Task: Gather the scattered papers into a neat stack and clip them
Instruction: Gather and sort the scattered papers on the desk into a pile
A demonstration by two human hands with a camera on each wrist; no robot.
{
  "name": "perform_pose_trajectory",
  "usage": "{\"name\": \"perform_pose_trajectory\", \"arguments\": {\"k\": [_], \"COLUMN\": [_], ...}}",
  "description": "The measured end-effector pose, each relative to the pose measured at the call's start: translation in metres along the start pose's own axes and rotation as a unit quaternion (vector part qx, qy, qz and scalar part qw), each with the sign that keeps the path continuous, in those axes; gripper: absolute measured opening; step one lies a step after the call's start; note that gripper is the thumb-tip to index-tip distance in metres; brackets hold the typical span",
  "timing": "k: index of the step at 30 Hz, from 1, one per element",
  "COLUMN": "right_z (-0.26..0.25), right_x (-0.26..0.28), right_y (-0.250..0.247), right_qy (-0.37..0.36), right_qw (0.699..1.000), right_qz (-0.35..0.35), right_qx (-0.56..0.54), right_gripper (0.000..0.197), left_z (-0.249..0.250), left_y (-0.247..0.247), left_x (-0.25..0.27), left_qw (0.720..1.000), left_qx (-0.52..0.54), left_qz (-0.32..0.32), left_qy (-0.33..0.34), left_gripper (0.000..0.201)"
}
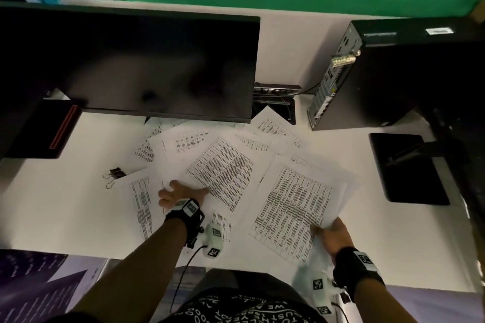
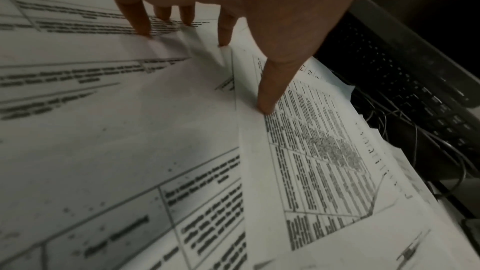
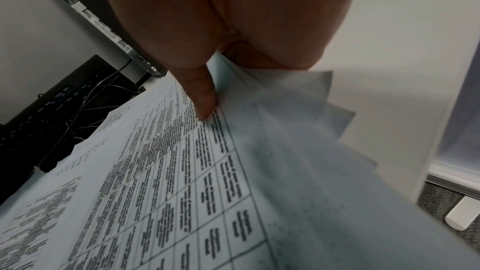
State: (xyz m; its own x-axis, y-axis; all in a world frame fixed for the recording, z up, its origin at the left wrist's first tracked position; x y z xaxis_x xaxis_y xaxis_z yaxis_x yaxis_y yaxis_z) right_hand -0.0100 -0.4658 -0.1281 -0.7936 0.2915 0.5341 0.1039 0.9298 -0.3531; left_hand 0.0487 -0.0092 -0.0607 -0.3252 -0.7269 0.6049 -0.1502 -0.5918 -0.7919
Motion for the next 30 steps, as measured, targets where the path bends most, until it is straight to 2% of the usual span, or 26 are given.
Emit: {"name": "perform_pose_trajectory", "arguments": {"k": [3, 5, 7, 11, 13, 17, 20, 23, 26, 28, 30], "right_z": [-0.002, -0.003, -0.002, -0.001, -0.002, -0.002, 0.0, 0.002, 0.002, 0.004, 0.005], "right_x": [0.0, 0.0, 0.0, 0.001, 0.001, 0.001, 0.001, 0.0, -0.001, -0.002, -0.002], "right_y": [0.0, 0.0, 0.001, 0.001, 0.0, 0.0, 0.0, 0.001, 0.001, 0.002, 0.002], "right_qy": [-0.005, -0.011, -0.01, -0.009, -0.01, -0.005, 0.0, 0.006, 0.01, 0.012, 0.015], "right_qw": [1.0, 1.0, 1.0, 1.0, 1.0, 1.0, 1.0, 1.0, 1.0, 1.0, 1.0], "right_qz": [0.005, 0.003, 0.0, 0.0, 0.001, 0.004, 0.003, 0.0, 0.001, -0.005, -0.007], "right_qx": [0.001, 0.001, 0.0, 0.005, 0.004, -0.004, -0.006, -0.008, -0.005, -0.005, -0.006], "right_gripper": [0.039, 0.04, 0.045, 0.049, 0.049, 0.053, 0.055, 0.053, 0.052, 0.053, 0.054], "left_z": [0.006, 0.007, 0.006, 0.013, 0.014, 0.018, 0.02, 0.023, 0.03, 0.032, 0.033], "left_y": [0.001, 0.001, 0.006, 0.007, -0.001, -0.04, -0.08, -0.128, -0.181, -0.211, -0.234], "left_x": [0.004, 0.008, 0.004, -0.001, 0.003, 0.011, 0.018, 0.043, 0.089, 0.113, 0.128], "left_qw": [1.0, 1.0, 1.0, 0.991, 0.983, 0.978, 0.966, 0.937, 0.871, 0.835, 0.814], "left_qx": [-0.014, -0.002, 0.004, 0.101, 0.154, 0.137, 0.115, 0.114, 0.118, 0.147, 0.175], "left_qz": [0.007, -0.004, -0.021, -0.047, -0.05, 0.015, 0.085, 0.165, 0.242, 0.258, 0.27], "left_qy": [0.016, 0.014, 0.014, 0.073, 0.089, 0.155, 0.213, 0.286, 0.411, 0.463, 0.484], "left_gripper": [0.114, 0.109, 0.094, 0.042, 0.035, 0.026, 0.03, 0.035, 0.031, 0.028, 0.022]}}
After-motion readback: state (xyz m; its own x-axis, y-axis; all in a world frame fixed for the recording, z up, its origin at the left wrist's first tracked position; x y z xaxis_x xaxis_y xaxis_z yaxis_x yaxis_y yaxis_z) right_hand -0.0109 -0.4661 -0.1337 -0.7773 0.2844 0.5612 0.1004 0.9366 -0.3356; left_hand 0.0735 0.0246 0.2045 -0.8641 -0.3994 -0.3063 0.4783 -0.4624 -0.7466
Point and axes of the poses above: each hand's wrist, its own x-axis away from the middle knuckle, its own y-axis out of the palm, z = x × y, the point moved 9 cm from there along -x, towards the middle knuckle, and after that the axes turned 8 degrees about -y, right-handed, at the moved point
